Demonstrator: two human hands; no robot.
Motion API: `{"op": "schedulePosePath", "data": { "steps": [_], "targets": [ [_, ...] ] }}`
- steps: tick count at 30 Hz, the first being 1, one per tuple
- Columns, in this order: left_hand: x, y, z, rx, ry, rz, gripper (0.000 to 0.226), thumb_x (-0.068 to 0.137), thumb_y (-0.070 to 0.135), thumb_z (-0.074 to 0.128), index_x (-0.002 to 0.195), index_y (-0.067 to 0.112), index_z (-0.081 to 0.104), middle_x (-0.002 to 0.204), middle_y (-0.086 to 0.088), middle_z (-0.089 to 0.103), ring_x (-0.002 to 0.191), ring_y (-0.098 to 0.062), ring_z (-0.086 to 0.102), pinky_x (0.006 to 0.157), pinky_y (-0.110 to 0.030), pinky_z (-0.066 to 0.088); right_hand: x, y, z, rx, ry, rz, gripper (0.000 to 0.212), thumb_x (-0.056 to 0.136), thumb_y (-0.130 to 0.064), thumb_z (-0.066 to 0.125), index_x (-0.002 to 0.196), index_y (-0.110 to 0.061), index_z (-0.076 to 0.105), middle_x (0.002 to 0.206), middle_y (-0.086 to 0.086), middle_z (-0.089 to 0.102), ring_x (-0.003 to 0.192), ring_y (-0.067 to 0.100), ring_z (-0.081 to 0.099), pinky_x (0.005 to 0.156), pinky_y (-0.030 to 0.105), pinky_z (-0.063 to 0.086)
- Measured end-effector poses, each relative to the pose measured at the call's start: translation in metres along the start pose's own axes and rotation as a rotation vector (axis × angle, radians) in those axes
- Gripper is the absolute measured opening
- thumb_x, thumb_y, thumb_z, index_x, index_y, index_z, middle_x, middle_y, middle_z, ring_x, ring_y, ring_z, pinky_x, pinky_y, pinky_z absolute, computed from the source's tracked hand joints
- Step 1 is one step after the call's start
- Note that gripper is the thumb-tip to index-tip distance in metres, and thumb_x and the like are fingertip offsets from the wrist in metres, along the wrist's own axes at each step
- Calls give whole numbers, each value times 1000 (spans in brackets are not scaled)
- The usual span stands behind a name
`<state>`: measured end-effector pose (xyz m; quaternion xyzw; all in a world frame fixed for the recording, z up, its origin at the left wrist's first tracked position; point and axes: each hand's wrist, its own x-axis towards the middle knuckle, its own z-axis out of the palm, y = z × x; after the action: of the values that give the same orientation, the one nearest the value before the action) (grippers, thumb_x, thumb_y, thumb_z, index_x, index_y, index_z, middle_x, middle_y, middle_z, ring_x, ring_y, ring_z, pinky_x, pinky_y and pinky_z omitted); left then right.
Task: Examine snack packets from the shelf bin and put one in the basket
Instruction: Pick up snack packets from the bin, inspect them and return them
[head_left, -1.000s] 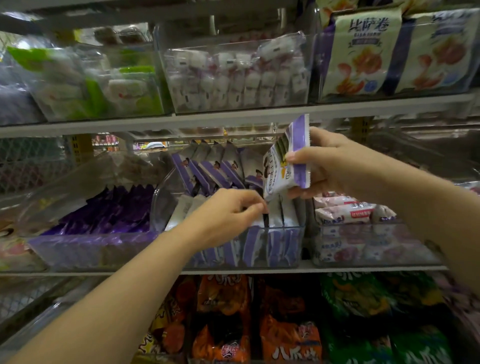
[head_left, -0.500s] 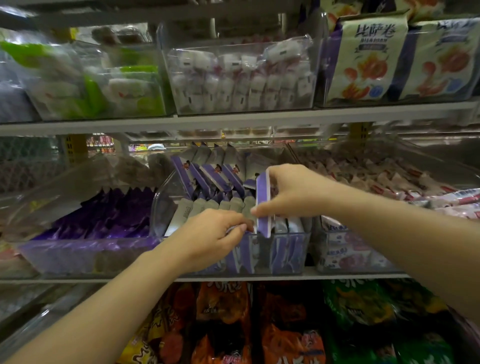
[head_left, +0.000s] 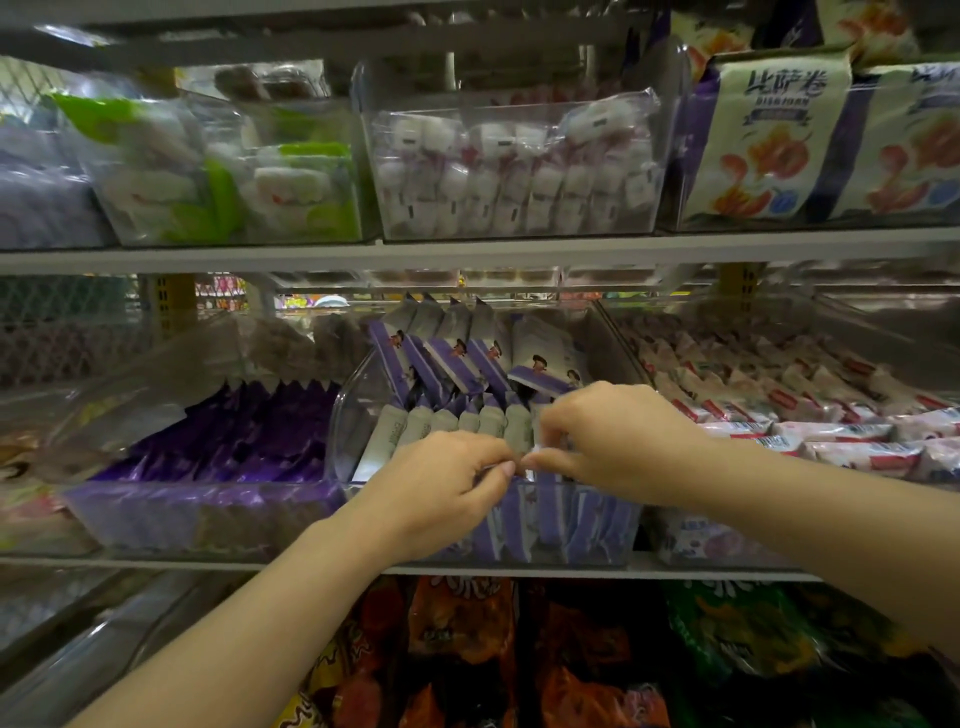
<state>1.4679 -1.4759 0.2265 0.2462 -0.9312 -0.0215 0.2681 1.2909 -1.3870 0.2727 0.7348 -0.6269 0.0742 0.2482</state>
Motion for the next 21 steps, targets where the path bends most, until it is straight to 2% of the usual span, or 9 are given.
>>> {"op": "schedulePosePath", "data": {
  "steps": [1,3,6,8,11,14,16,18,21],
  "targets": [
    [0,0,0,-6,7,-6,22,99,37,42,106,35,62,86,16,61,82,2,53,66,-26,42,-1,0,-1,8,-66,-18,45,94,-62,36,72,-26,54,74,-5,60,69,16,58,56,31,43],
    [1,2,2,-22,36,-27,17,99,40,42,105,39,57,86,19,60,83,1,54,67,-27,41,0,3,-5,59,-205,-43,53,98,-57,28,69,-22,53,71,1,60,66,20,57,55,33,41],
    [7,12,5,40,120,-12,19,98,38,42,112,38,55,102,16,65,96,-6,57,81,-31,43,3,9,-15,127,-323,-121,42,100,-46,37,84,-20,66,78,-1,66,68,16,59,65,33,46],
    [11,19,8,59,124,29,29,99,36,41,124,37,54,117,17,63,108,-4,54,91,-31,41,3,13,-21,120,-311,-197,27,98,-38,48,102,-26,72,95,-8,71,80,9,63,72,19,46],
    [16,21,11,114,60,95,34,101,35,35,129,35,55,127,18,59,117,-2,47,93,-28,33,2,18,-23,86,-295,-230,20,95,-29,57,107,-31,73,103,-13,70,87,4,63,73,6,40],
    [18,19,10,167,9,95,43,101,39,27,126,32,60,127,15,61,117,-6,49,91,-29,35,5,19,-24,33,-361,-256,20,93,-27,59,107,-34,71,106,-13,67,90,7,62,81,18,50],
    [19,19,10,175,-10,94,46,100,40,24,125,32,61,128,14,60,117,-7,49,88,-29,35,12,20,-29,20,-457,-255,20,92,-26,62,106,-37,71,109,-13,64,94,8,60,84,24,50],
    [19,18,10,159,-26,83,43,101,39,26,126,33,61,129,15,59,118,-6,49,92,-32,38,20,20,-34,29,-574,-238,26,90,-22,65,110,-38,69,115,-11,61,97,9,58,84,24,49],
    [18,16,10,130,-43,53,43,101,40,25,126,34,60,131,15,59,120,-7,48,96,-37,41,29,18,-35,13,-646,-236,28,87,-21,68,108,-40,69,115,-5,60,91,10,57,70,15,46]
  ]
}}
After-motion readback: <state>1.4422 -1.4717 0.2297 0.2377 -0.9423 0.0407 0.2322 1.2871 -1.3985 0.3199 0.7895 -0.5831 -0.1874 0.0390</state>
